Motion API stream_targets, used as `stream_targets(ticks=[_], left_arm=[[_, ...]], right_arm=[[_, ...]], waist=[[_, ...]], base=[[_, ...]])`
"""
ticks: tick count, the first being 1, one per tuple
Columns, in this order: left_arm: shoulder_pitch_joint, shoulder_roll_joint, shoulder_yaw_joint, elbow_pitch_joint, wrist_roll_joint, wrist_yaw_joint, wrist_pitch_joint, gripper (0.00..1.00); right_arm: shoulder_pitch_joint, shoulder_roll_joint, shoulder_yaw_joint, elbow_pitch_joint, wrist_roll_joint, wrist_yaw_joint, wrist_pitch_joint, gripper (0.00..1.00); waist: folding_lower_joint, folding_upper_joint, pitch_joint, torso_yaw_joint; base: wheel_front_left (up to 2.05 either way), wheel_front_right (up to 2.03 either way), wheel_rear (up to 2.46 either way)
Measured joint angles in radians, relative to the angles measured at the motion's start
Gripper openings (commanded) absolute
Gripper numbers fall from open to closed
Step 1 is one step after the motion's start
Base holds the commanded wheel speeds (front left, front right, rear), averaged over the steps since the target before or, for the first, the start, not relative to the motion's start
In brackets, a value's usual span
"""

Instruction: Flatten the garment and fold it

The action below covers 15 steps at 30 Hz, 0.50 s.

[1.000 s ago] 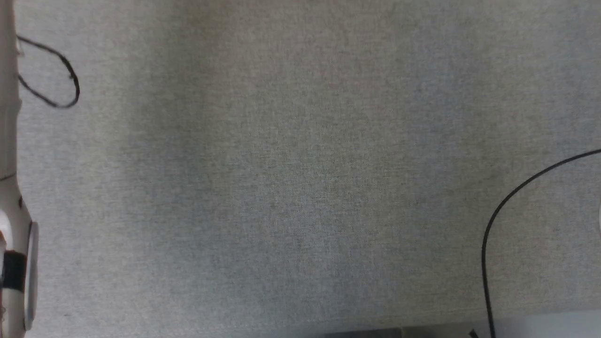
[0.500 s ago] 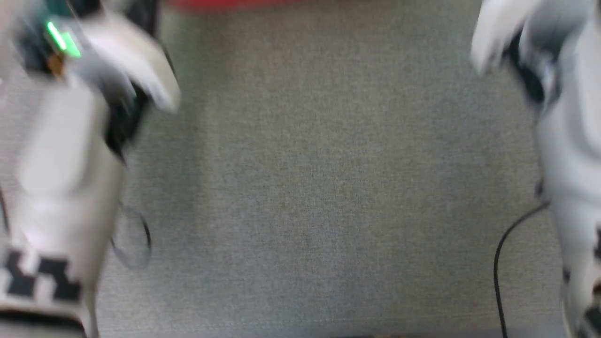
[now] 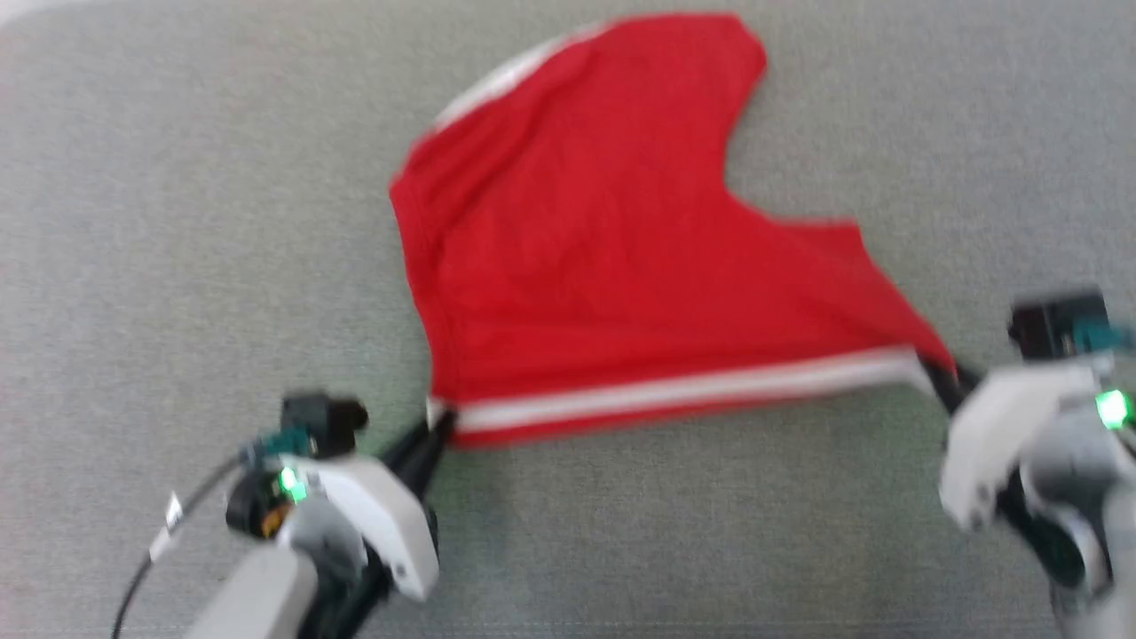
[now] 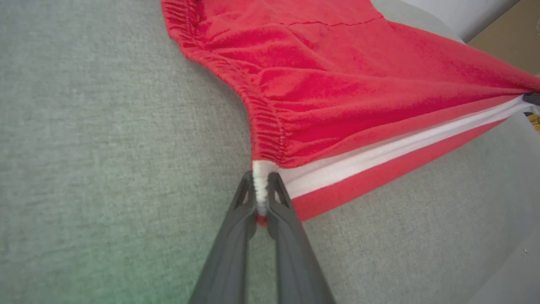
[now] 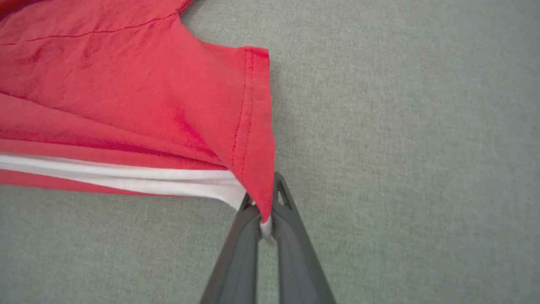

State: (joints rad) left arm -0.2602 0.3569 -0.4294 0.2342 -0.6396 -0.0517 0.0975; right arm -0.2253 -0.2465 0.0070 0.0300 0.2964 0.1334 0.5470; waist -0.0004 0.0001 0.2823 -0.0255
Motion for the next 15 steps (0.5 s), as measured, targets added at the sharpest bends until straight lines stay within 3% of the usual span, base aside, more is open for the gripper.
stream_targets(ticks=[8, 11, 15], left_arm=[[0.189, 0.040, -0.019, -0.230, -0.005, 0.074, 0.065, 0.00], [0.197, 0.041, -0.016, -0.293, -0.005, 0.088, 0.053, 0.00], [0.155, 0.028, -0.014, -0.314, 0.010, 0.096, 0.026, 0.00]], right_arm=[[0.319, 0.086, -0.125, -0.299, -0.059, 0.000, 0.175, 0.00], [0.329, 0.109, -0.149, -0.380, -0.070, 0.000, 0.169, 0.00], [0.264, 0.089, -0.137, -0.401, -0.091, 0.000, 0.141, 0.00]], waist=[[0.0001, 0.0000, -0.058, 0.042], [0.0002, 0.0000, -0.063, 0.058], [0.0003, 0.0000, -0.051, 0.071]], base=[[0.00, 0.00, 0.00], [0.00, 0.00, 0.00], [0.00, 0.00, 0.00]])
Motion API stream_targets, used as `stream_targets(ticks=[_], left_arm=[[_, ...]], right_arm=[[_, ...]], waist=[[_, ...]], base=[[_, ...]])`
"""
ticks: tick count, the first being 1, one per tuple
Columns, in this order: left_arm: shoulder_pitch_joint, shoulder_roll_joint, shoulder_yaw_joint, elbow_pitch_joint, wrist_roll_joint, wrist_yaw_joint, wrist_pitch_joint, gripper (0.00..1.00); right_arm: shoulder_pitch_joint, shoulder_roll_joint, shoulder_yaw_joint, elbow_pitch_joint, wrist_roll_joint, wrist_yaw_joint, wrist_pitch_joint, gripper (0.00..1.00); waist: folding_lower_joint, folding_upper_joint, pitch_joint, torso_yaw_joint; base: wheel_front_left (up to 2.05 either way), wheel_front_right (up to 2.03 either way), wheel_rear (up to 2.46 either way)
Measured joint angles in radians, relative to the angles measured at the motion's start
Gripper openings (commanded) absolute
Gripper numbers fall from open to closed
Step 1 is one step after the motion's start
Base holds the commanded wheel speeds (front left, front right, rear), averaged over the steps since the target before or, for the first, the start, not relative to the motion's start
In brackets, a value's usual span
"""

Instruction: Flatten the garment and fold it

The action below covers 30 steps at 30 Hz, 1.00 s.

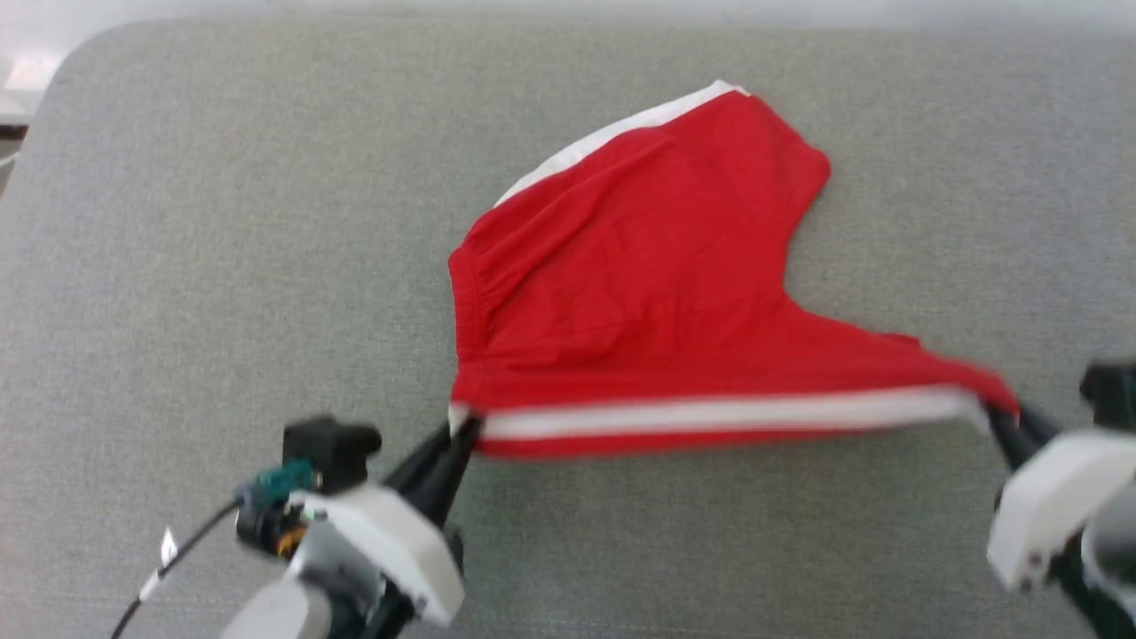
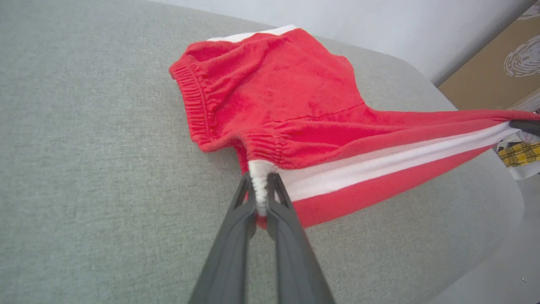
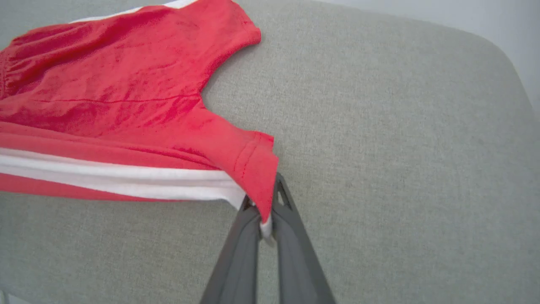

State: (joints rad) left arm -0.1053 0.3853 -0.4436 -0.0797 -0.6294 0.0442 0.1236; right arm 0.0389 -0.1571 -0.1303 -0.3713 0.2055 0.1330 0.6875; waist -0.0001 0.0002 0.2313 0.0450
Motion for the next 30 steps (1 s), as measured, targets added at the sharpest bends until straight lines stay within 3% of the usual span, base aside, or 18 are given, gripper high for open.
stream_targets(ticks=[4, 12, 21, 30], left_arm=[[-0.117, -0.040, 0.003, 0.035, 0.018, 0.001, -0.023, 0.00], [-0.364, -0.134, 0.023, 0.226, 0.033, 0.001, -0.082, 0.00], [-0.558, -0.251, 0.033, 0.456, 0.033, 0.002, -0.167, 0.00], [-0.653, -0.316, 0.032, 0.619, 0.002, 0.008, -0.237, 0.00]], right_arm=[[-0.168, -0.064, 0.045, 0.073, -0.013, 0.000, -0.021, 0.00], [-0.573, -0.160, 0.158, 0.368, -0.009, 0.000, -0.068, 0.00], [-0.931, -0.187, 0.246, 0.685, -0.041, 0.000, -0.135, 0.00], [-1.095, -0.178, 0.293, 0.934, -0.098, 0.000, -0.186, 0.00]], waist=[[0.0001, 0.0000, 0.028, 0.008], [0.0003, 0.0000, 0.114, 0.040], [0.0005, 0.0000, 0.235, 0.102], [0.0003, 0.0000, 0.316, 0.185]], base=[[0.00, 0.00, 0.00], [0.00, 0.00, 0.00], [0.00, 0.00, 0.00], [0.00, 0.00, 0.00]])
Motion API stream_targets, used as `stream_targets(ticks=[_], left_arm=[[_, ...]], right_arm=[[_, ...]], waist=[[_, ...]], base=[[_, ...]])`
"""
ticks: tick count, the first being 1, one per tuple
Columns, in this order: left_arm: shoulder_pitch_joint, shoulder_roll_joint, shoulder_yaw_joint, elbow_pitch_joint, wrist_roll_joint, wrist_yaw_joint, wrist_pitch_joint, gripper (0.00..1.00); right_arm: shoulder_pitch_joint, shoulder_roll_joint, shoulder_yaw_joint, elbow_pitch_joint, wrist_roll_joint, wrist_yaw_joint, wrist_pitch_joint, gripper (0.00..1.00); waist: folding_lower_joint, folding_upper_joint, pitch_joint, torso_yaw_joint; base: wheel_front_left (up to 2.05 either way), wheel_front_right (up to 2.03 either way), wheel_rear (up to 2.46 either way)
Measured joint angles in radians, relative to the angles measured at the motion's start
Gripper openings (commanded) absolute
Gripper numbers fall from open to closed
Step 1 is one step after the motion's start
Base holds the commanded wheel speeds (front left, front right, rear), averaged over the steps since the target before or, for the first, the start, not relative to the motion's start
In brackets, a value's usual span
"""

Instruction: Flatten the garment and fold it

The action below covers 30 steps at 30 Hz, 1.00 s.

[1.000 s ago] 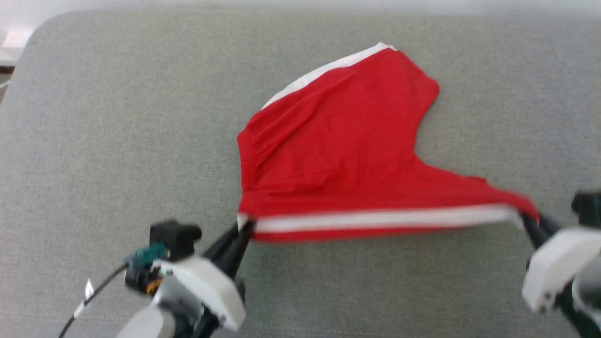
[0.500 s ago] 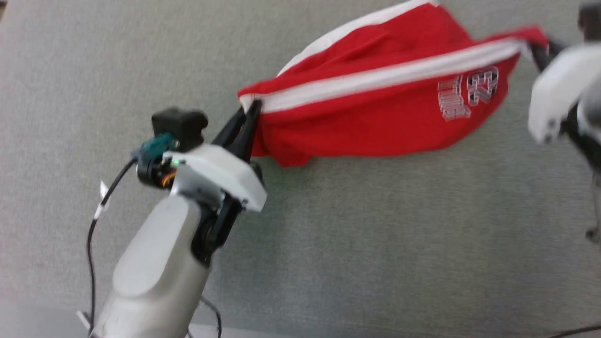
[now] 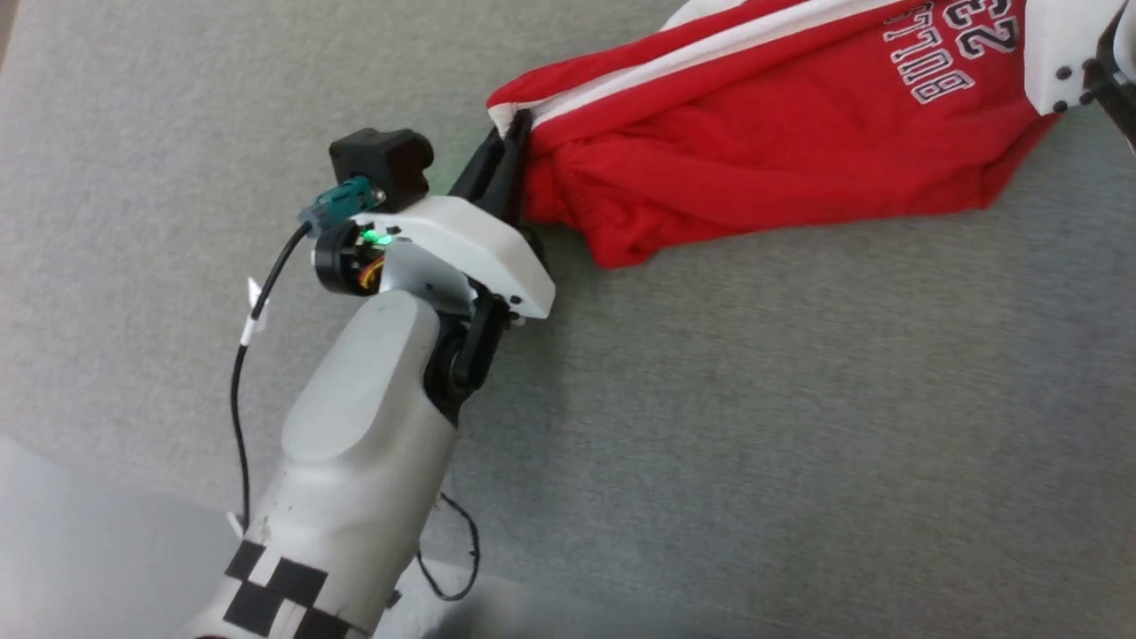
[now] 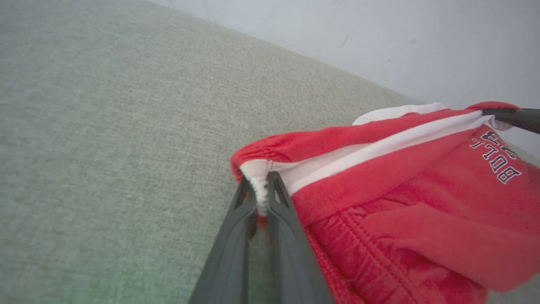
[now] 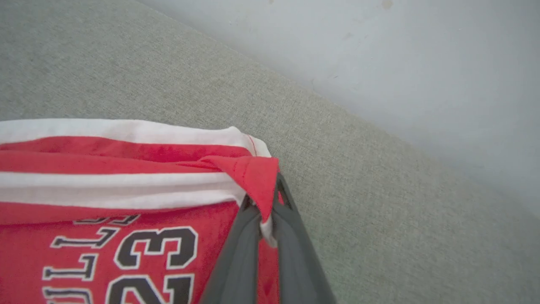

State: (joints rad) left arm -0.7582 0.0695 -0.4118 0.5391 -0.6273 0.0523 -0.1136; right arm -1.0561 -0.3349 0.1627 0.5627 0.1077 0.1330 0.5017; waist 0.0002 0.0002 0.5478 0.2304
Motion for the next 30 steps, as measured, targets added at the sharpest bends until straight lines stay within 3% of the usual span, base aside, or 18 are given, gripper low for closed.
stream_targets(ticks=[1, 2, 3, 4, 12, 18, 23, 30], left_arm=[[-0.006, -0.003, -0.004, 0.010, -0.008, -0.007, -0.002, 0.36], [-0.012, -0.006, -0.009, 0.018, -0.013, -0.015, -0.008, 0.92], [-0.018, -0.007, -0.015, 0.025, -0.017, -0.021, -0.013, 1.00], [-0.023, -0.007, -0.020, 0.033, -0.018, -0.028, -0.019, 1.00], [-0.008, -0.011, -0.067, 0.046, -0.050, -0.069, -0.081, 1.00], [0.102, 0.000, -0.083, -0.030, -0.022, -0.064, -0.123, 1.00], [0.220, 0.021, -0.108, -0.108, 0.010, -0.046, -0.134, 1.00], [0.291, 0.035, -0.134, -0.092, 0.038, 0.004, -0.133, 1.00]], right_arm=[[-0.010, 0.003, 0.001, 0.021, -0.005, 0.000, -0.004, 0.00], [-0.019, 0.006, 0.001, 0.041, -0.010, 0.000, -0.011, 0.28], [-0.027, 0.007, 0.001, 0.061, -0.012, 0.000, -0.012, 0.76], [-0.035, 0.008, 0.002, 0.081, -0.013, 0.000, -0.013, 1.00], [-0.053, 0.018, -0.004, 0.150, -0.011, 0.000, -0.132, 1.00], [0.031, 0.027, -0.029, 0.125, 0.034, 0.000, -0.272, 1.00], [0.187, 0.045, -0.058, 0.029, 0.082, 0.000, -0.368, 1.00], [0.443, 0.109, -0.134, -0.198, 0.089, 0.000, -0.446, 1.00]], waist=[[0.0000, 0.0000, 0.006, 0.008], [0.0000, 0.0000, 0.010, 0.015], [0.0000, 0.0000, 0.014, 0.021], [-0.0001, 0.0000, 0.017, 0.027], [-0.0001, 0.0000, -0.011, 0.029], [-0.0003, 0.0000, -0.085, 0.011], [-0.0004, 0.0000, -0.161, -0.009], [-0.0005, -0.0001, -0.247, -0.061]], base=[[0.00, 0.00, 0.00], [0.00, 0.00, 0.00], [0.00, 0.00, 0.00], [0.00, 0.00, 0.00], [0.00, 0.00, 0.00], [0.00, 0.00, 0.00], [0.00, 0.00, 0.00], [0.00, 0.00, 0.00]])
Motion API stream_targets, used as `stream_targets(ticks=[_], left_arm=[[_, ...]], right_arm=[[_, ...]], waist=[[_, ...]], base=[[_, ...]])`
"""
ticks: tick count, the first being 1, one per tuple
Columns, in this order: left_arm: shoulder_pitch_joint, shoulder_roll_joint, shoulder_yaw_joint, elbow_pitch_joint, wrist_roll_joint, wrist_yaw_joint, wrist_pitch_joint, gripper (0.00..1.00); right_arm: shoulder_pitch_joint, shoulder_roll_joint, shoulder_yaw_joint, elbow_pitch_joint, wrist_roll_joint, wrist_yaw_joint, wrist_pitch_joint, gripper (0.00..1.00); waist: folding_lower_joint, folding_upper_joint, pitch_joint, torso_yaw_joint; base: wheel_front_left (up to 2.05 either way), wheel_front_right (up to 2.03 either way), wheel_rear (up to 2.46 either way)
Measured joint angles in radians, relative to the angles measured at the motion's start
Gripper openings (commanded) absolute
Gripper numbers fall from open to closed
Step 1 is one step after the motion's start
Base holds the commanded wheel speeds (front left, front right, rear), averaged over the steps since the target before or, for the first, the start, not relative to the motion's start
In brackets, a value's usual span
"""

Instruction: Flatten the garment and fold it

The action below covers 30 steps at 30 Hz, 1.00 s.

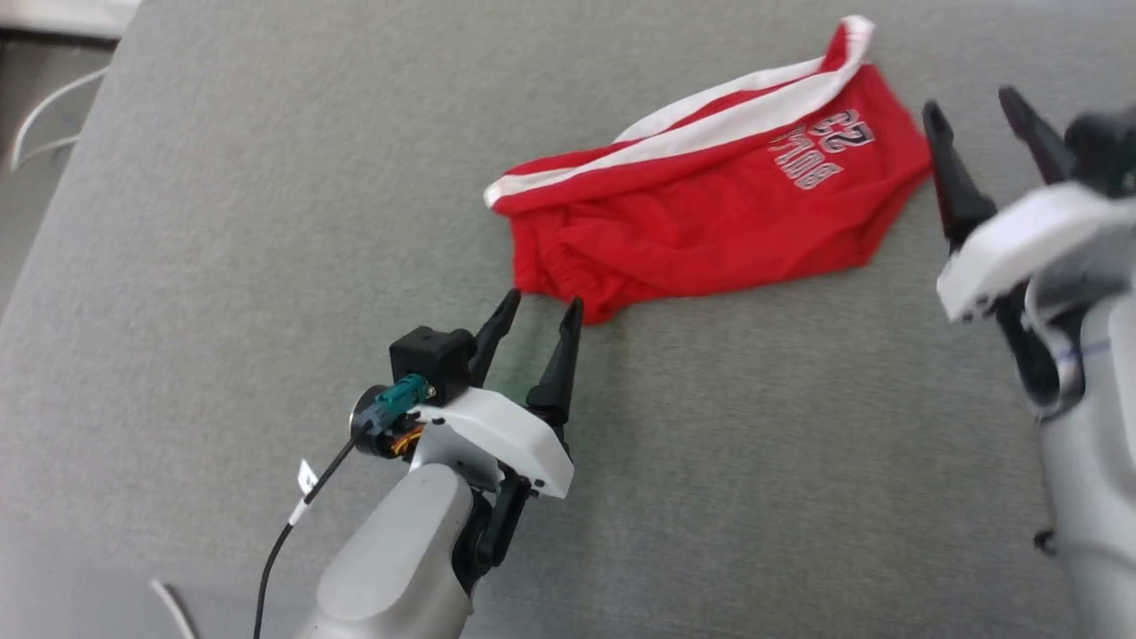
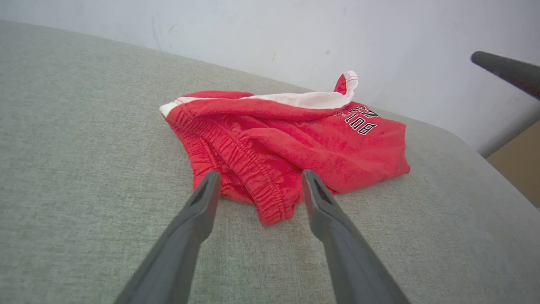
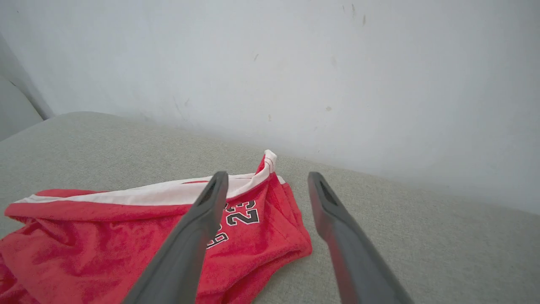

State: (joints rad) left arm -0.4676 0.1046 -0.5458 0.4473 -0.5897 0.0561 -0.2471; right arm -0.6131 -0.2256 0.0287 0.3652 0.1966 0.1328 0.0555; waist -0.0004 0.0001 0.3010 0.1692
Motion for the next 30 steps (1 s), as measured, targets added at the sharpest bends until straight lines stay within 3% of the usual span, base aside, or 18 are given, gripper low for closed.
stream_targets(ticks=[10, 19, 22, 23, 24, 30], left_arm=[[-0.017, -0.002, 0.042, 0.135, 0.015, 0.105, -0.001, 1.00], [-0.097, -0.014, 0.068, 0.290, -0.007, 0.158, 0.063, 1.00], [-0.125, -0.021, 0.069, 0.317, -0.024, 0.157, 0.084, 1.00], [-0.133, -0.023, 0.067, 0.324, -0.026, 0.155, 0.089, 0.46], [-0.139, -0.026, 0.065, 0.331, -0.028, 0.149, 0.093, 0.00], [-0.158, -0.035, 0.045, 0.352, -0.035, 0.106, 0.096, 0.00]], right_arm=[[0.287, 0.146, -0.082, -0.241, -0.057, 0.000, -0.057, 1.00], [0.347, 0.170, -0.075, -0.249, -0.062, 0.000, -0.058, 1.00], [0.347, 0.171, -0.070, -0.238, -0.061, 0.000, -0.057, 1.00], [0.347, 0.171, -0.069, -0.231, -0.062, 0.000, -0.056, 1.00], [0.346, 0.171, -0.068, -0.224, -0.067, 0.000, -0.054, 1.00], [0.269, 0.173, -0.069, -0.133, -0.084, 0.000, -0.014, 1.00]], waist=[[0.0002, -0.0001, -0.037, -0.112], [0.0003, -0.0001, -0.029, -0.168], [0.0003, -0.0001, -0.025, -0.167], [0.0002, -0.0001, -0.024, -0.165], [0.0002, -0.0001, -0.024, -0.162], [0.0004, 0.0000, -0.015, -0.139]], base=[[0.00, 0.00, 0.00], [0.00, 0.00, 0.00], [0.00, 0.00, 0.00], [0.00, 0.00, 0.00], [0.00, 0.00, 0.00], [0.00, 0.00, 0.00]])
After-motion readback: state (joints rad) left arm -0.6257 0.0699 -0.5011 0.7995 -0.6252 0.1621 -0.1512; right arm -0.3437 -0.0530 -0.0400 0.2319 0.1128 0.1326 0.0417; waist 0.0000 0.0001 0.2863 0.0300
